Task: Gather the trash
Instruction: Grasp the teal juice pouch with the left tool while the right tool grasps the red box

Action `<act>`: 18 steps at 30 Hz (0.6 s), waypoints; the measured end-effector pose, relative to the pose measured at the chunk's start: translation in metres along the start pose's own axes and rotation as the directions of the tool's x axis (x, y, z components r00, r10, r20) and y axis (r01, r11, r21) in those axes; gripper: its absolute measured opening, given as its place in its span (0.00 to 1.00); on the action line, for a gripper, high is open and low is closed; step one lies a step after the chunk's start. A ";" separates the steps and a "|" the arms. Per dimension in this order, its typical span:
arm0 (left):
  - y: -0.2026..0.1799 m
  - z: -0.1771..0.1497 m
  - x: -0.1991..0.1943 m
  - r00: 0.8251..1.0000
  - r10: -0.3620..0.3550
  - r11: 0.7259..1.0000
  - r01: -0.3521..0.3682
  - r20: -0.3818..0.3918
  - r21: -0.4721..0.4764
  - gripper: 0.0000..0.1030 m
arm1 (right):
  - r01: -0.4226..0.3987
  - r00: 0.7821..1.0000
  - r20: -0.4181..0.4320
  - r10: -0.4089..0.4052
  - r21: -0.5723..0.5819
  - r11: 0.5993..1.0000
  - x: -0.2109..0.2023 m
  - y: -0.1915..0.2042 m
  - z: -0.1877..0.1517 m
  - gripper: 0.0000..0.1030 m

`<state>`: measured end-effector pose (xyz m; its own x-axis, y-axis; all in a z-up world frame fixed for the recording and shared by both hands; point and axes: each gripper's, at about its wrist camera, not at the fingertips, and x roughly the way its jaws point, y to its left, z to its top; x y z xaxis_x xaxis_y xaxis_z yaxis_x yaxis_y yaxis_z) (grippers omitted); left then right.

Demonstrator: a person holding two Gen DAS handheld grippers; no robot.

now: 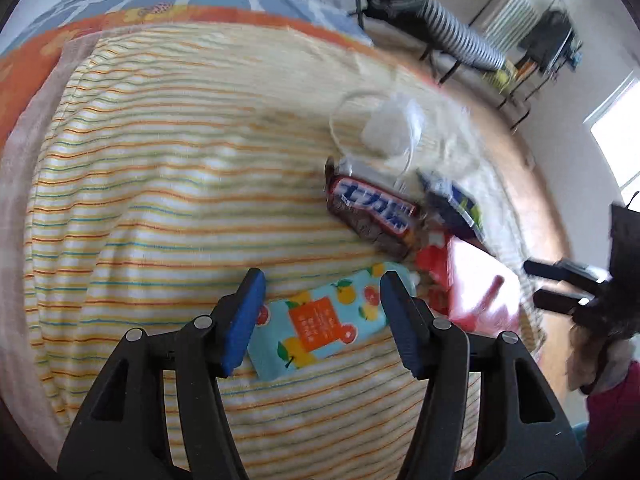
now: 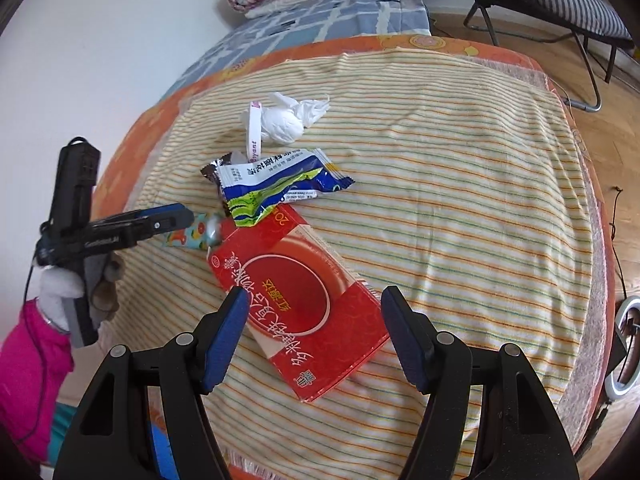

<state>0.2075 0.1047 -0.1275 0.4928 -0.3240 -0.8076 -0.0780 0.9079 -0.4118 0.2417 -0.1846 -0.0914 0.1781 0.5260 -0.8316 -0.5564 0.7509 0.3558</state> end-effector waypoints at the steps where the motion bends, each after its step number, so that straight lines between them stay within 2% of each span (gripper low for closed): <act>1: 0.001 0.000 0.000 1.000 -0.013 1.000 0.013 -0.013 -0.004 0.60 | -0.007 1.000 -0.001 0.007 -0.002 1.000 0.001 0.000 0.000 0.66; 3: -0.006 -0.004 -0.002 0.998 -0.034 0.999 0.035 -0.048 0.027 0.60 | -0.011 1.000 -0.002 0.011 -0.015 1.000 0.001 0.002 -0.002 0.66; 5: -0.020 -0.014 -0.001 0.996 -0.019 0.995 0.027 -0.083 0.096 0.60 | -0.005 1.000 -0.004 0.005 -0.048 0.999 -0.001 0.008 -0.006 0.66; 8: -0.047 -0.026 0.001 0.992 0.080 0.970 -0.055 -0.094 0.238 0.60 | 0.018 1.000 -0.008 -0.019 -0.124 0.992 -0.001 0.020 -0.013 0.66; 12: -0.071 -0.042 0.009 0.973 0.219 0.912 -0.177 -0.075 0.371 0.60 | 0.062 0.996 -0.042 -0.074 -0.244 0.968 0.009 0.039 -0.026 0.67; 13: -0.075 -0.044 0.011 0.966 0.249 0.897 -0.205 -0.064 0.392 0.60 | 0.097 0.993 -0.042 -0.112 -0.271 0.958 0.013 0.044 -0.028 0.67; 15: -0.082 -0.046 0.014 0.960 0.275 0.884 -0.231 -0.052 0.407 0.60 | 0.170 0.981 -0.032 -0.193 -0.349 0.922 0.021 0.055 -0.034 0.67; 17: -0.079 -0.043 0.016 0.962 0.270 0.894 -0.232 -0.048 0.383 0.58 | 0.223 0.968 -0.015 -0.252 -0.419 0.880 0.028 0.066 -0.040 0.67; 18: -0.079 -0.042 0.016 0.962 0.269 0.897 -0.234 -0.043 0.374 0.52 | 0.252 0.958 -0.003 -0.286 -0.463 0.850 0.033 0.073 -0.044 0.67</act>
<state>0.1847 0.0169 -0.1258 0.4156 -0.0791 -0.9061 0.1390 0.9900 -0.0226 0.1708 -0.1300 -0.1115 0.3275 0.2885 -0.8997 -0.8035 0.5861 -0.1046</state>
